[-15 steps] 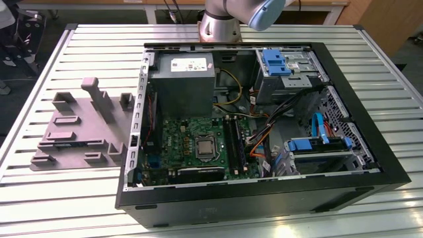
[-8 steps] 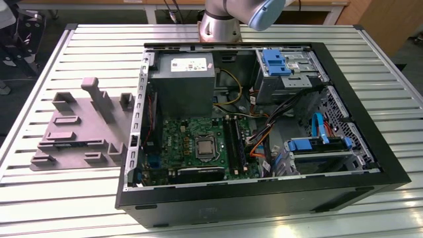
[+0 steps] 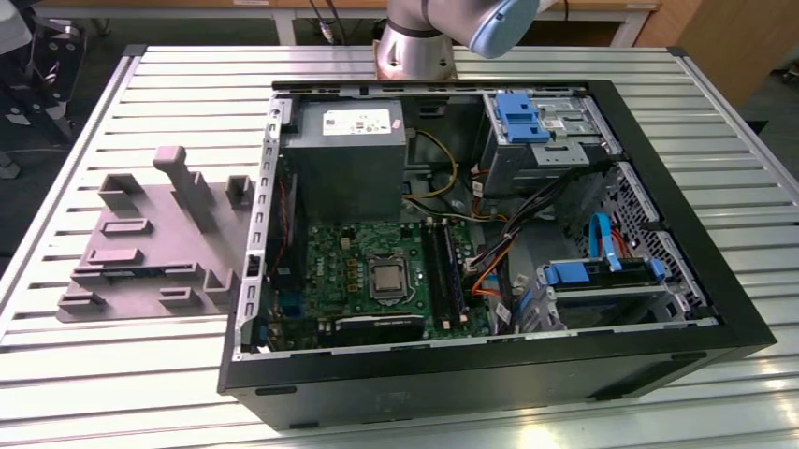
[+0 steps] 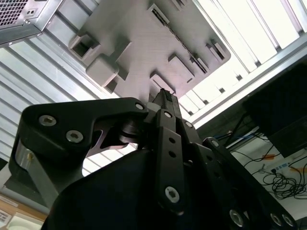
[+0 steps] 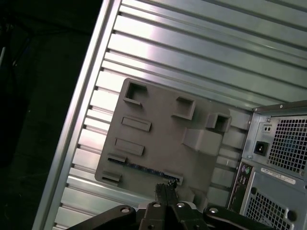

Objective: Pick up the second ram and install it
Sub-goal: 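Pick up the second ram and move it above second insertion slot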

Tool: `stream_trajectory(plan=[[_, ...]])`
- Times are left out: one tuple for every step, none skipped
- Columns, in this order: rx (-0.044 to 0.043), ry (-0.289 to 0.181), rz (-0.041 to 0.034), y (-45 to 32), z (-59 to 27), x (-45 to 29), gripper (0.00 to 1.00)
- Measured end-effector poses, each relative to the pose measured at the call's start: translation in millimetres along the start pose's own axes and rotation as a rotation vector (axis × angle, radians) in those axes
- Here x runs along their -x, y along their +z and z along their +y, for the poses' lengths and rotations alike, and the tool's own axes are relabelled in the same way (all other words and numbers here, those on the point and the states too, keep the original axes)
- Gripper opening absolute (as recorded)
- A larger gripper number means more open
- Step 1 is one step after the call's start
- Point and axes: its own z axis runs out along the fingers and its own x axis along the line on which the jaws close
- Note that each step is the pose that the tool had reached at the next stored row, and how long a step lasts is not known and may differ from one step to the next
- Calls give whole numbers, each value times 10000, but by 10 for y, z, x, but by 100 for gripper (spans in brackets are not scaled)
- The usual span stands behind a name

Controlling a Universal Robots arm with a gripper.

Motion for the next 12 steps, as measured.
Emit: stream_trajectory(plan=[[0,-17,1,0,0,0,11],[1,-34,2,0,0,0,11],[1,-51,3,0,0,0,11],[2,-69,4,0,0,0,11],[2,-85,4,0,0,0,11],[2,-103,5,0,0,0,11],[2,-120,6,0,0,0,11],[3,-138,7,0,0,0,11],[3,-156,8,0,0,0,11],[3,-176,9,0,0,0,11],[4,-196,10,0,0,0,11],[5,-216,10,0,0,0,11]])
